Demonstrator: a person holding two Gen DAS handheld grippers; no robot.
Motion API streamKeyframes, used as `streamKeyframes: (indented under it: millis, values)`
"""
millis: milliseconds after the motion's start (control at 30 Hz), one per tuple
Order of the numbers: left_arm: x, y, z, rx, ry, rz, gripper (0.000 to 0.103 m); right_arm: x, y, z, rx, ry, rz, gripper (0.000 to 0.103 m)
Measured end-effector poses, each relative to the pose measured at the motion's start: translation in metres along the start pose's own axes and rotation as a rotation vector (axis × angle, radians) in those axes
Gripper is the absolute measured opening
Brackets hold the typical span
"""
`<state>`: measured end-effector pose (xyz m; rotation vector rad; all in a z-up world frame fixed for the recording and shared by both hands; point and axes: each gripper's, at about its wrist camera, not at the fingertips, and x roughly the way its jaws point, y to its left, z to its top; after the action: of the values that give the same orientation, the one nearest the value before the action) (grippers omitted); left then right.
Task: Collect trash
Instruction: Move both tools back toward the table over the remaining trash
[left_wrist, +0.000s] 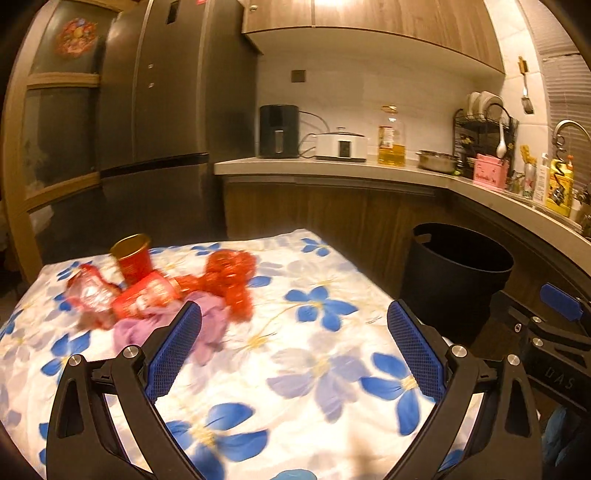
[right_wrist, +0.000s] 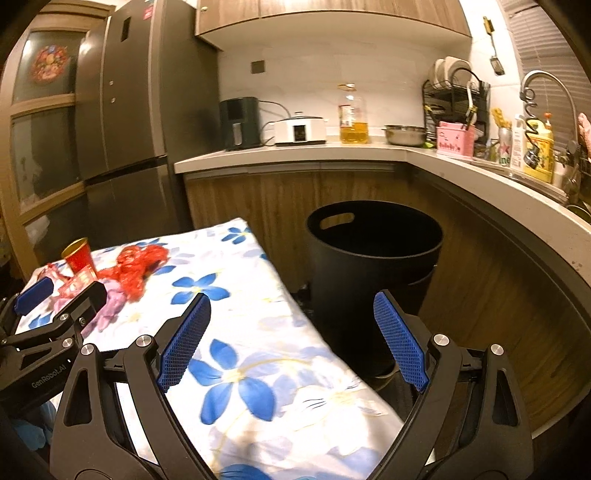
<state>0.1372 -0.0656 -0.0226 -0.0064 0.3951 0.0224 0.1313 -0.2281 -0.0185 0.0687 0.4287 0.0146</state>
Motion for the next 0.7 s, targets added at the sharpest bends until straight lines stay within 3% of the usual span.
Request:
streamKeyframes:
  millis: [500,600,700]
  values:
    - [-0.006,0.094,-0.020,-0.108,-0.004,0.198,0.096,0.015,0.060,-0.015,-0.047,0.025,0.124,0.088]
    - [0.001,0.112,-0.020,-0.131,-0.007,0.211,0.096,0.021,0.079,-0.015,-0.069,0.030,0.164,0.088]
    - [0.018,0.126,-0.019,-0.154,0.040,0.198,0.096,0.024,0.094,-0.014,-0.083,0.024,0.194,0.088]
